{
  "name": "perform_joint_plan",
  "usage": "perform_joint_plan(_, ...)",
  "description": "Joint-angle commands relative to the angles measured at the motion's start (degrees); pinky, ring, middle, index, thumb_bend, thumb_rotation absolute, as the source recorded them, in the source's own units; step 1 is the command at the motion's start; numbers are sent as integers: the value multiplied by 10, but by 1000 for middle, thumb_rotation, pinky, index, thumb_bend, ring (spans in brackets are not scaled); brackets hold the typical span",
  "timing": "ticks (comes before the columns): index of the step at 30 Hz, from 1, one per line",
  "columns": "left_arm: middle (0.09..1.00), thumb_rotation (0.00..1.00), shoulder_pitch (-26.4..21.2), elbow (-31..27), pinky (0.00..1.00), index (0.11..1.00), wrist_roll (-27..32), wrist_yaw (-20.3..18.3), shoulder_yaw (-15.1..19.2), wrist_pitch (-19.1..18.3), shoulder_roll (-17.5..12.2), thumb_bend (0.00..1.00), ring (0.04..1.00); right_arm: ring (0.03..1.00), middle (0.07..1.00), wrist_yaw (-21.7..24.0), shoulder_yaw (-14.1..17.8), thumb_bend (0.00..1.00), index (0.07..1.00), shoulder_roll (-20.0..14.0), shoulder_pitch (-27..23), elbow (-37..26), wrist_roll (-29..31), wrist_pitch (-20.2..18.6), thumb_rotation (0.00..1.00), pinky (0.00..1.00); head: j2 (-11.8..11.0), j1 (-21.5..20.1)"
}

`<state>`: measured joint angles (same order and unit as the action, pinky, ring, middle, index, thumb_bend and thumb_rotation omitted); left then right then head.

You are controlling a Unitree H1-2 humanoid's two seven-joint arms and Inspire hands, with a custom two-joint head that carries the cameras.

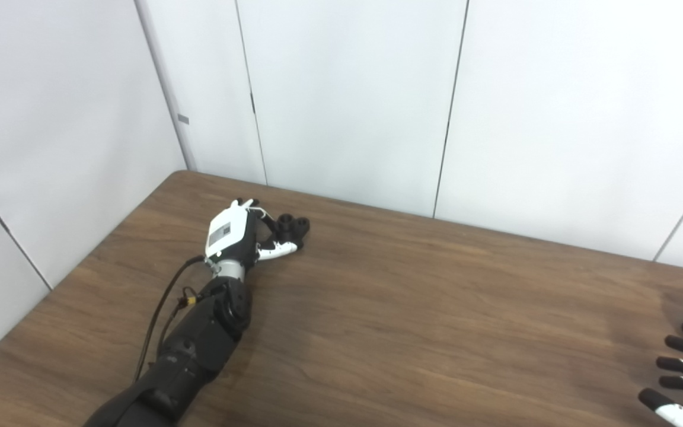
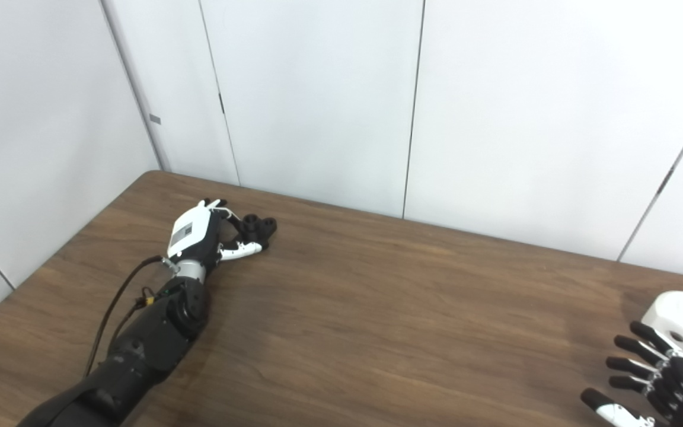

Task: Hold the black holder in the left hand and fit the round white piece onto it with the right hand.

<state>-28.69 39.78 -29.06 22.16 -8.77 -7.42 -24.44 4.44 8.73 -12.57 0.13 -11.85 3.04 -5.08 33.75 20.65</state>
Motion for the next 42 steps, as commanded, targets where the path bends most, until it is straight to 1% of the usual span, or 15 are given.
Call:
perform_joint_plan(1,912,58,10,13,1000,484,1,-21,-13,8,12,524,1000,656,747,-5,6,714,804,-7,-14,-21,2,6,164,563,1,0)
perform_joint_plan(6,922,58,17,9,1000,485,7,-34,-17,17,13,524,1000,649,743,-4,5,711,802,-6,-15,-20,4,9,172,554,2,-4)
perform_joint_plan(9,919,55,21,12,1000,485,19,-40,-18,43,14,524,1000,647,740,-6,4,714,799,-5,-18,-19,-2,12,175,551,2,-9)
perform_joint_plan(12,926,56,28,-1,1000,485,29,-55,-22,57,16,524,1000,645,738,-7,4,705,796,-3,-20,-16,-2,16,154,549,2,-15)
perform_joint_plan(17,964,57,42,-37,1000,486,52,-120,-46,101,12,524,1000,642,735,-12,3,714,794,5,-26,-16,-1,6,156,541,2,-26)
perform_joint_plan(19,972,58,47,-53,1000,485,63,-150,-61,131,11,524,1000,642,733,-13,-1,715,793,5,-28,-13,-10,13,159,548,3,-34)
perform_joint_plan(22,976,60,54,-78,1000,484,68,-183,-83,152,15,525,1000,636,728,-16,-3,719,787,7,-31,-11,-19,16,160,550,5,-48)
perform_joint_plan(24,976,60,58,-95,1000,484,69,-200,-97,158,18,525,1000,630,723,-18,-4,726,785,11,-33,-10,-19,17,168,543,7,-54)
perform_joint_plan(26,974,63,62,-112,1000,484,63,-214,-114,161,21,525,1000,642,731,-13,-3,727,786,15,-36,-11,0,6,160,536,10,-66)
perform_joint_plan(29,981,65,69,-144,1000,484,67,-245,-136,154,25,525,1000,661,739,-11,-2,734,784,20,-37,-14,13,-4,151,525,14,-82)
perform_joint_plan(32,986,64,76,-179,1000,483,73,-287,-162,148,36,525,1000,658,731,-12,-3,753,772,22,-37,-18,16,-8,157,516,19,-101)
perform_joint_plan(34,983,64,81,-197,1000,483,67,-303,-181,144,45,525,1000,660,729,-11,-4,760,764,24,-38,-21,17,-7,165,518,26,-121)
perform_joint_plan(36,982,64,84,-206,1000,483,62,-311,-198,148,56,525,1000,651,719,-12,-7,777,758,25,-39,-24,14,-2,192,513,30,-132)
perform_joint_plan(38,979,63,87,-210,1000,482,56,-316,-215,153,69,525,1000,648,720,-11,-12,765,761,26,-40,-29,12,3,197,507,33,-142)
perform_joint_plan(42,972,62,90,-199,1000,482,39,-311,-239,170,93,524,1000,654,736,-15,-21,724,768,34,-41,-47,7,-12,186,513,40,-164)
